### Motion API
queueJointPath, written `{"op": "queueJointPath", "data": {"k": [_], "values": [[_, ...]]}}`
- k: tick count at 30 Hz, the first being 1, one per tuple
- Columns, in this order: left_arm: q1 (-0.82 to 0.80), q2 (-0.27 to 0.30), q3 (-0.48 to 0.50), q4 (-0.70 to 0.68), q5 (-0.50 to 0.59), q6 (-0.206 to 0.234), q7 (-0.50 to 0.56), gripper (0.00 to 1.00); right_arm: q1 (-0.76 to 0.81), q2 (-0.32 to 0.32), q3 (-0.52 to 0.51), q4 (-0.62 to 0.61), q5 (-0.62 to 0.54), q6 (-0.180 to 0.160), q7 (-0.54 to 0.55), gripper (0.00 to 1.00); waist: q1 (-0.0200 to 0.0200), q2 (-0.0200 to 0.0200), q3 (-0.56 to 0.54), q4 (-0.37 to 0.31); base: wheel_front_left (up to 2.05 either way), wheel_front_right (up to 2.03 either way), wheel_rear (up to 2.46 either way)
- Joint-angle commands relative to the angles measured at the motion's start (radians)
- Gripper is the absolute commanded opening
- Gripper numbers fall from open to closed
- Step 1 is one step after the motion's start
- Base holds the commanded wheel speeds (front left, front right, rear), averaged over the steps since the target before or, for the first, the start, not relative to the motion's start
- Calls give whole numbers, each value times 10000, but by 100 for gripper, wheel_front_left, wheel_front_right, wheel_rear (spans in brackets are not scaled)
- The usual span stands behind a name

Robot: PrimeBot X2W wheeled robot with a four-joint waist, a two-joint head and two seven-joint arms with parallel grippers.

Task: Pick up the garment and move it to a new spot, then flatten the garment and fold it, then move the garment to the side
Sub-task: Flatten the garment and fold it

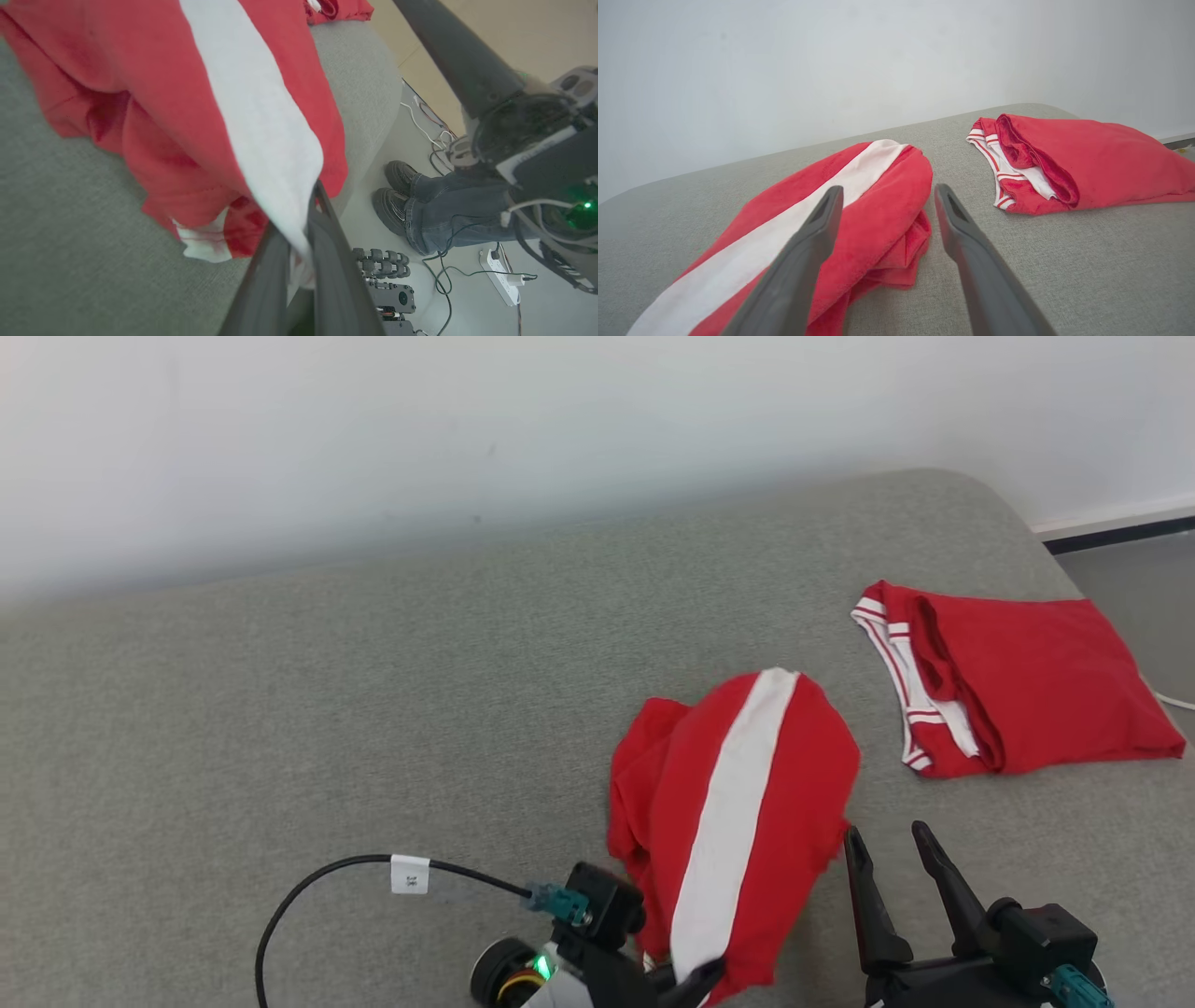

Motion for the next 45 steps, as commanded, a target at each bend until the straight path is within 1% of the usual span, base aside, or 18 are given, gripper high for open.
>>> {"op": "queueJointPath", "data": {"k": [1,6,11,15,18,21,28,34,38,45], "values": [[239,233,-52,-80,-188,26,257,100,-79,53,37,37,-15,-21,-27,100,-1,0,35,138,0,0,0],[425,504,64,-351,-412,212,606,100,-26,59,53,69,-24,-21,-14,100,-1,0,-35,132,0,0,0],[277,1041,588,-1134,-1136,670,1459,100,-32,28,10,103,10,-21,-28,100,-1,0,-105,-39,0,0,0],[-342,1335,1216,-1653,-914,1165,1264,100,-12,29,27,83,42,-21,-48,100,-1,0,-84,-252,0,0,0],[-953,1223,1410,-1412,-686,1315,1163,100,-93,55,127,113,64,-21,-64,100,-1,0,-39,-533,0,0,0],[-1691,1034,1399,-672,-318,1406,1076,100,-196,72,165,129,79,-21,-87,100,-1,0,61,-887,0,0,0],[-3271,730,1285,1816,866,1768,382,100,-351,97,299,193,111,-21,-202,100,-1,0,516,-1900,0,0,0],[-4067,468,1200,3619,1308,1956,-20,100,-427,153,324,266,160,-21,-372,100,-1,0,1035,-2541,0,0,0],[-4379,310,1052,4727,1428,2053,240,100,-521,188,363,310,174,-21,-464,100,-1,0,1264,-2803,0,0,0],[-4698,55,887,5916,1460,1896,359,100,-525,205,334,378,111,-21,-539,100,-1,0,1364,-2856,0,0,0]]}}
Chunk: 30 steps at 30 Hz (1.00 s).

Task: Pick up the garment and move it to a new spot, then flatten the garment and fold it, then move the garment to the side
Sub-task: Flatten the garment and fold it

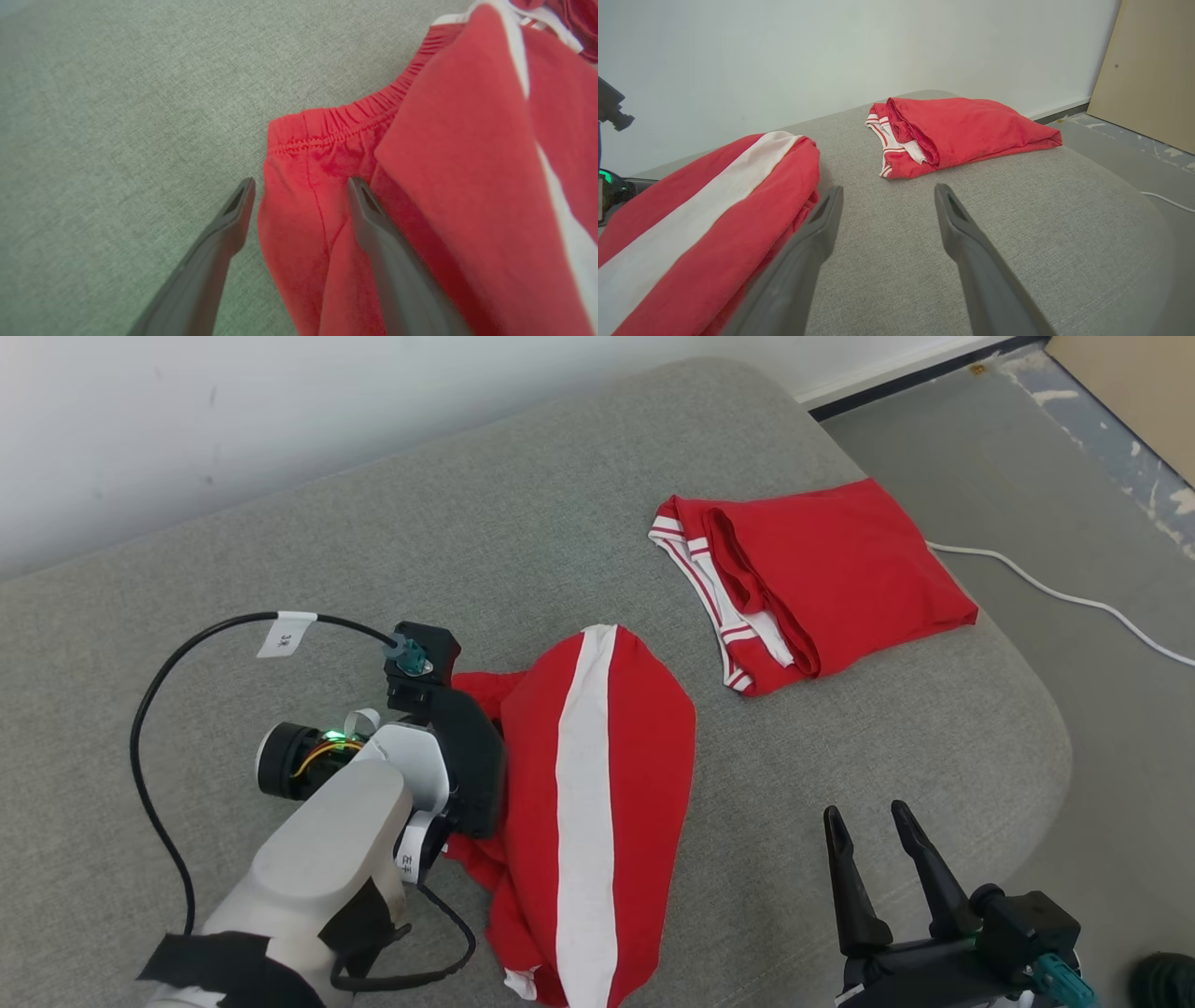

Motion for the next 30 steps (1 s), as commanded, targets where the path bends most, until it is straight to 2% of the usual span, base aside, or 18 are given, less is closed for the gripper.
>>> {"op": "queueJointPath", "data": {"k": [1,2,3,4,5,11,16,24,27,30], "values": [[-177,-96,-45,214,69,-68,-10,100,-58,69,7,12,-77,-21,8,100,-2,-1,62,-28,0,0,0],[-196,-175,-35,330,-8,-127,28,100,-82,73,29,8,-98,-21,24,100,-2,-1,58,-8,0,0,0],[-219,-258,-4,412,-106,-229,42,92,-109,75,61,11,-108,-21,40,100,-2,-1,51,10,0,0,0],[-219,-258,-4,412,-106,-229,42,92,-109,75,61,11,-108,-21,40,100,-2,-1,51,10,0,0,0],[-258,-348,27,471,-201,-380,11,0,-141,73,98,18,-118,-21,39,100,-2,-1,42,27,0,0,0],[-443,-627,111,814,-374,-731,-715,0,-179,42,167,-27,-111,-21,56,100,-2,-1,11,167,0,0,0],[-986,-861,341,648,-371,-984,-2303,0,-63,-2,65,-31,-102,-21,60,100,-2,-1,-63,532,0,0,0],[-1760,-1125,895,-770,-1241,-1410,-4334,0,22,-90,-1,-145,-157,-21,244,100,-2,-1,-564,1275,0,0,0],[-1839,-1133,868,-1668,-1793,-1272,-4979,0,90,-134,-34,-161,-141,-21,305,100,-2,-1,-792,1590,0,0,0],[-1533,-1120,946,-2122,-2204,-791,-5310,0,200,-144,-80,-215,-152,-21,366,100,-2,-1,-975,1979,0,0,0]]}}
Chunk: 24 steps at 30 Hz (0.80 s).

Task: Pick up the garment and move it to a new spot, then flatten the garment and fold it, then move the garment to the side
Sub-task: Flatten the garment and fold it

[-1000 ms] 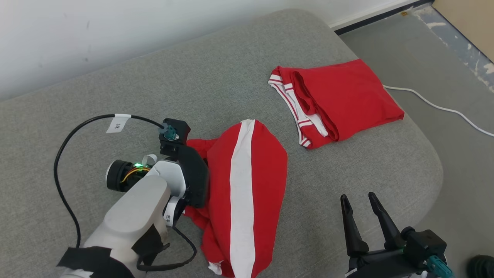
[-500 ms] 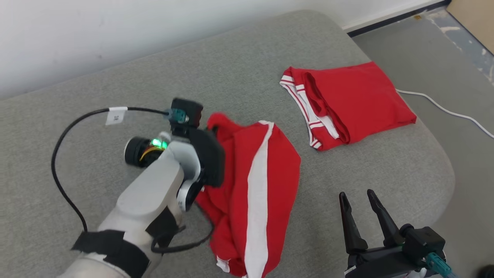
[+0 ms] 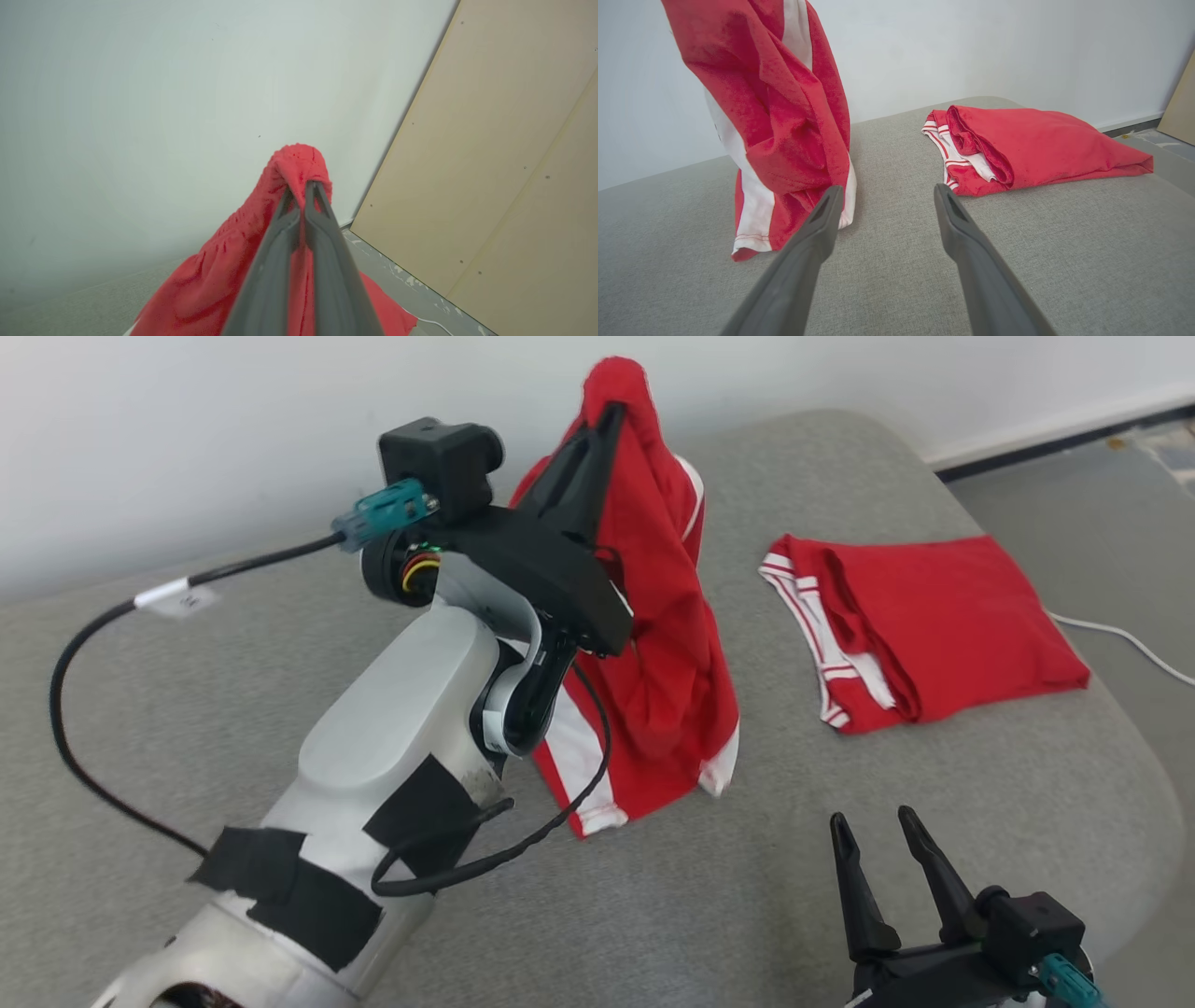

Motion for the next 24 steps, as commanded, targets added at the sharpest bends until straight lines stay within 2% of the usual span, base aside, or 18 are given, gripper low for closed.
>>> {"op": "queueJointPath", "data": {"k": [1,5,7,13,14,15,24], "values": [[372,20,43,-20,-92,188,-120,0,98,-15,-32,-45,38,-21,17,100,1,1,-353,562,0,0,0],[1791,474,299,-238,-216,891,-369,0,271,10,-128,-134,76,-21,57,100,1,1,-478,1132,0,0,0],[2855,663,499,-549,-463,1096,-454,0,332,10,-151,-169,59,-21,74,100,1,1,-517,1432,0,0,0],[5980,1432,1134,-2248,-994,1808,-632,0,407,35,-264,-327,35,-21,129,100,1,1,-494,2214,0,0,0],[5980,1432,1134,-2248,-994,1808,-632,0,407,35,-264,-327,35,-21,129,100,1,1,-494,2214,0,0,0],[6786,1606,1267,-2872,-1116,2053,-658,0,400,48,-234,-368,-11,-21,165,100,1,1,-494,2409,0,0,0],[9034,2175,1732,-4609,-1134,3026,-683,0,424,0,-107,-390,-15,-21,234,100,1,1,-591,2611,0,0,0]]}}
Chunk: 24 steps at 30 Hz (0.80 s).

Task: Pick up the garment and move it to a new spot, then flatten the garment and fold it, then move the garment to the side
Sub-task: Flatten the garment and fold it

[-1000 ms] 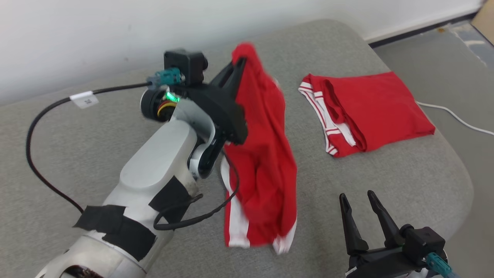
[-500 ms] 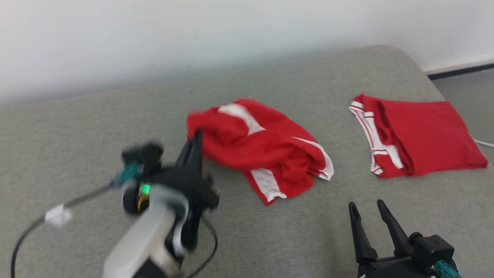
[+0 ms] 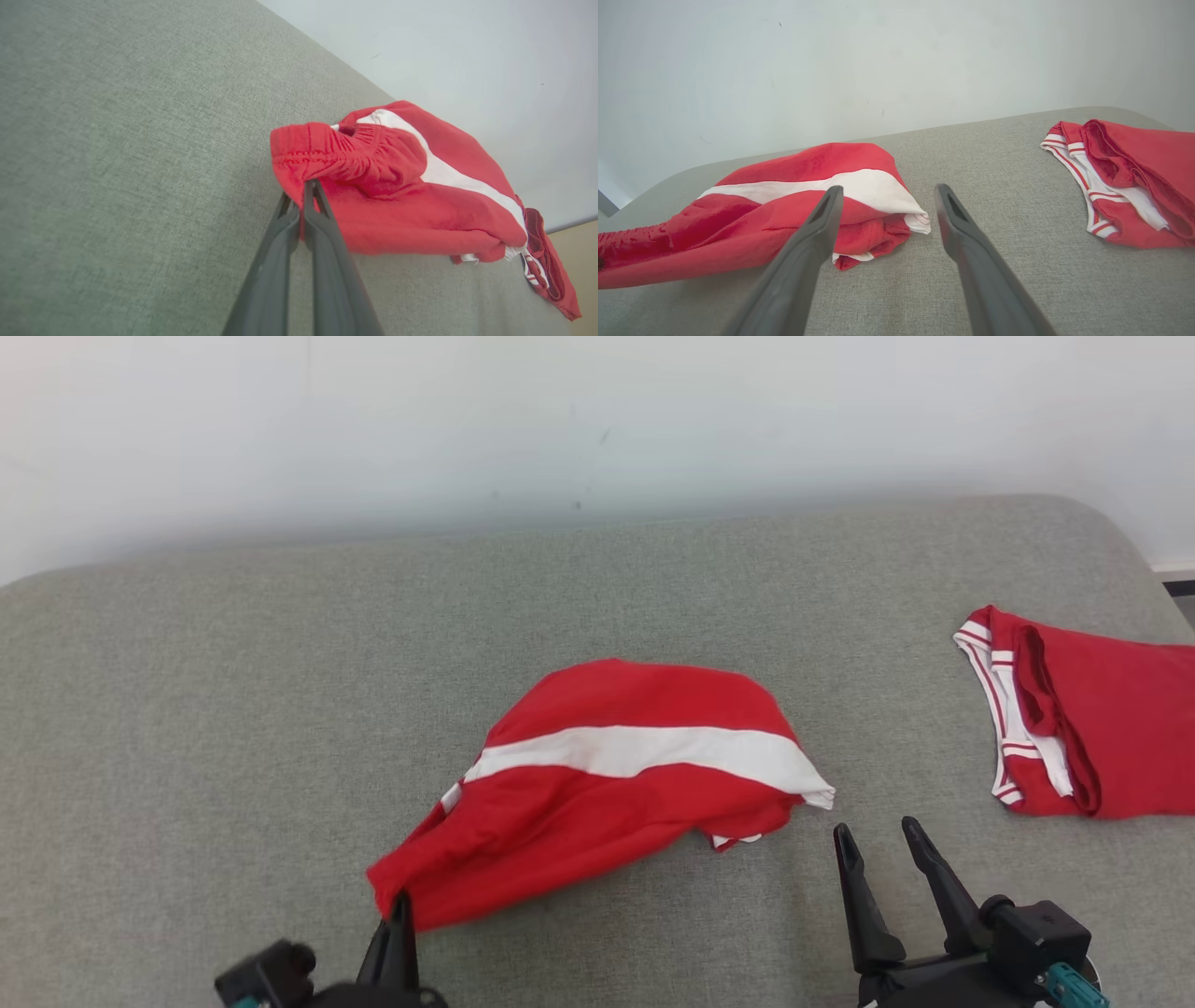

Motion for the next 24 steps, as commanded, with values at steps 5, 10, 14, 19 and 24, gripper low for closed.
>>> {"op": "queueJointPath", "data": {"k": [5,10,14,19,24], "values": [[1075,347,-9,-497,109,549,-41,0,72,-91,52,-74,23,-21,44,100,1,1,-86,-160,0,0,0],[1554,822,-256,-410,925,1366,-53,0,164,-189,-30,-83,93,-21,42,100,1,1,-104,-223,0,0,0],[1628,937,-420,-367,1229,1669,-25,100,199,-156,-29,-110,36,-21,73,100,1,1,-131,-239,0,0,0],[1387,1206,-222,-717,1439,1943,0,100,189,-115,18,-101,13,-21,107,100,1,1,-226,-235,0,0,0],[1031,1553,235,-1848,1663,1949,2,100,227,-131,8,-46,71,-21,68,100,1,1,-294,-226,0,0,0]]}}
